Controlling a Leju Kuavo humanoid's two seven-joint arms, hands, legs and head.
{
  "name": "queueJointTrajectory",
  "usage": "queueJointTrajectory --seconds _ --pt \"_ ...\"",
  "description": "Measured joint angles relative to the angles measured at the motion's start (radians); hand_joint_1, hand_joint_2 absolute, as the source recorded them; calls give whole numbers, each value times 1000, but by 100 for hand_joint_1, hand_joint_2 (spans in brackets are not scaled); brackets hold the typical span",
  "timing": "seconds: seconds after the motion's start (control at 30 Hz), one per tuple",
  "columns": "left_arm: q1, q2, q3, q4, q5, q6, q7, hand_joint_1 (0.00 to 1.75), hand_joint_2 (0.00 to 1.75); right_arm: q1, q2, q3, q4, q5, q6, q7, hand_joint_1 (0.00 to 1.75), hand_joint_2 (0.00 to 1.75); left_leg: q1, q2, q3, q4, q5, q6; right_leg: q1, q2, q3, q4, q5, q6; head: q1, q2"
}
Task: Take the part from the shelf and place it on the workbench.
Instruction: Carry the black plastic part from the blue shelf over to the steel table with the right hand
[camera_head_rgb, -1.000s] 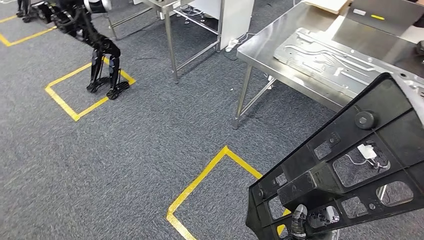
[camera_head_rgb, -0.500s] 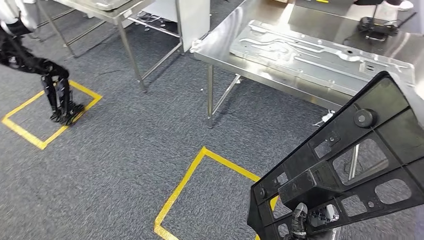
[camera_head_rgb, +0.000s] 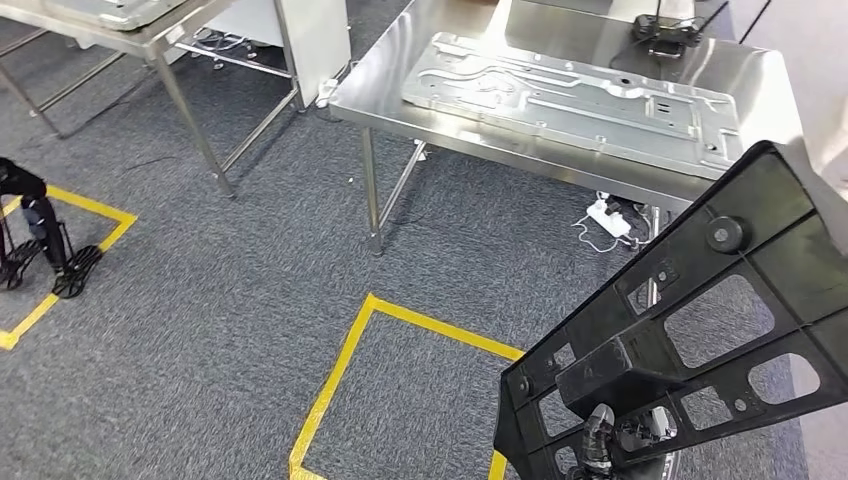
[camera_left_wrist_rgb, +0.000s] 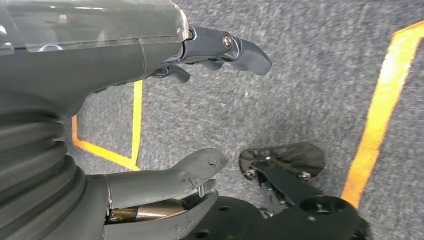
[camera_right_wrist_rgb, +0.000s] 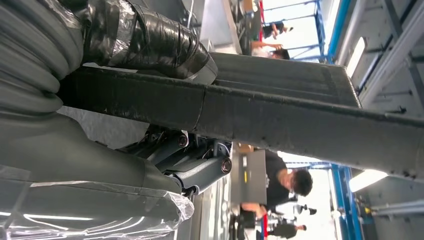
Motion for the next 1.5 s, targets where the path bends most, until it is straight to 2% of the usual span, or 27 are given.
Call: queueJointTrajectory --seconds 0.07,0.1,0.17,0.2,0.27,0.33,0.37,0.4,0.43,0.5,0.57,0.67,0.73,0.77,0.83,0.9,0.93,0.97,1.03,1.1,1.2,1.23,1.3,1.4,1.43,1.47,1.5 --pt "-1 0 0 0 -3 0 -1 0 175 -1 -1 1 -1 1 -8 0 175 175 -3 17 8 -1 -8 -10 10 -35 48 -95 29 -14 0 0" --pt "-3 0 0 0 -4 0 -1 0 175 -2 -1 2 -1 2 -10 0 175 175 -5 26 12 -3 -10 -15 15 -40 53 -109 27 -20 0 0" --pt "-6 0 0 0 -4 0 -2 0 175 -1 -1 2 -1 2 -12 0 175 175 -8 42 23 -8 -14 -26 15 -18 53 -115 28 -30 0 0" --pt "-8 0 0 0 -5 -1 -2 0 175 -1 -1 3 -1 3 -13 0 175 175 -7 32 26 -5 -21 -31 12 -7 57 -122 31 -35 -1 0" --pt "-8 0 0 0 -5 -2 -2 0 175 -2 -2 6 -1 3 -13 0 175 175 -6 -17 3 55 -59 -39 4 15 65 -135 36 -47 -2 0" --pt "-5 1 1 0 -6 -4 -2 0 175 -5 -2 11 -1 4 -15 1 175 175 -5 -60 -64 186 -118 -43 5 33 67 -136 35 -56 -2 0" --pt "-3 1 1 0 -7 -5 -2 0 175 -5 -2 13 0 6 -20 2 175 175 -5 -66 -98 244 -134 -45 6 43 67 -134 34 -59 -2 0" --pt "-1 1 1 0 -7 -5 -2 0 175 -5 -2 15 1 10 -27 4 175 175 -4 -68 -119 272 -128 -46 7 52 69 -131 31 -60 -2 0" --pt "-1 1 2 0 -7 -5 -2 0 175 -5 -3 18 2 15 -36 6 175 175 -4 -68 -122 260 -102 -46 8 62 70 -127 28 -60 -2 0" --pt "-1 2 2 0 -9 -4 -2 0 175 -5 -9 27 4 23 -56 11 175 175 -4 -72 -84 147 -23 -42 7 75 74 -118 16 -55 -2 0" --pt "-4 4 3 0 -11 -1 -1 0 175 -6 -18 38 6 25 -67 13 175 175 -7 -80 -46 45 11 -31 9 82 75 -109 2 -42 -2 0" --pt "-6 4 6 0 -12 0 2 0 175 -6 -31 53 9 26 -75 15 175 175 -10 -81 -33 14 8 -8 10 86 79 -102 6 -23 -2 0" --pt "-5 5 9 0 -12 0 3 0 175 -8 -38 62 11 26 -81 15 175 175 -7 -78 -18 6 10 5 10 73 71 -76 -3 -14 -1 0" --pt "-4 5 10 0 -12 0 4 0 175 -11 -42 67 12 26 -83 16 175 175 -5 -76 -11 4 10 9 8 64 55 -43 -22 -10 -1 0" --pt "-3 5 12 0 -12 0 6 0 175 -15 -50 76 15 27 -89 16 175 175 -4 -71 -3 3 3 13 3 46 -10 68 -73 1 -1 0" --pt "-2 6 16 0 -12 -1 10 0 175 -16 -57 83 19 29 -97 17 175 175 -3 -67 8 3 -8 12 -2 41 -75 153 -92 8 -1 0" --pt "-1 6 17 0 -12 -1 11 0 175 -16 -61 86 21 30 -102 18 175 175 -3 -66 17 3 -15 10 -4 38 -85 148 -74 8 -1 0" --pt "-1 5 17 0 -13 -1 12 0 175 -16 -64 88 23 32 -108 19 175 175 -2 -65 28 3 -23 8 -5 36 -78 108 -39 6 -1 0" --pt "0 5 18 0 -14 -2 15 0 175 -17 -71 95 25 37 -124 25 175 175 0 -63 52 1 -41 1 -3 28 -41 -13 37 -1 -1 0" --pt "-2 4 18 0 -15 -2 17 0 175 -20 -77 101 29 43 -139 34 175 175 0 -61 66 -6 -55 -11 7 20 -22 -76 59 -12 0 0" --pt "-5 5 19 0 -15 -3 18 0 175 -20 -83 109 33 48 -153 42 175 175 -1 -59 87 3 -55 -30 11 25 1 -90 51 -38 0 0" --pt "-5 5 19 0 -15 -3 18 0 175 -21 -84 111 34 48 -155 43 175 175 -1 -61 82 33 -51 -33 9 27 15 -96 47 -46 0 0" --pt "-7 5 19 0 -15 -4 19 0 175 -24 -85 117 36 50 -158 47 175 175 1 -64 27 135 -66 -36 7 30 40 -106 38 -60 -1 0" --pt "-5 5 19 0 -16 -5 21 0 175 -28 -88 124 44 56 -176 58 175 175 0 -66 -90 271 -147 -39 12 39 64 -108 15 -69 -1 0" --pt "-3 5 19 0 -17 -6 22 0 175 -28 -89 126 48 59 -183 62 175 175 0 -66 -110 270 -157 -38 14 44 75 -108 6 -70 -1 0" --pt "-1 6 19 0 -17 -6 23 0 175 -28 -90 127 51 61 -189 66 175 175 -1 -66 -117 241 -142 -34 17 47 88 -108 -3 -70 -1 0" --pt "1 6 19 0 -17 -6 24 0 175 -28 -92 128 55 63 -196 69 175 175 -4 -66 -112 189 -99 -28 19 50 101 -108 -12 -69 -1 0"
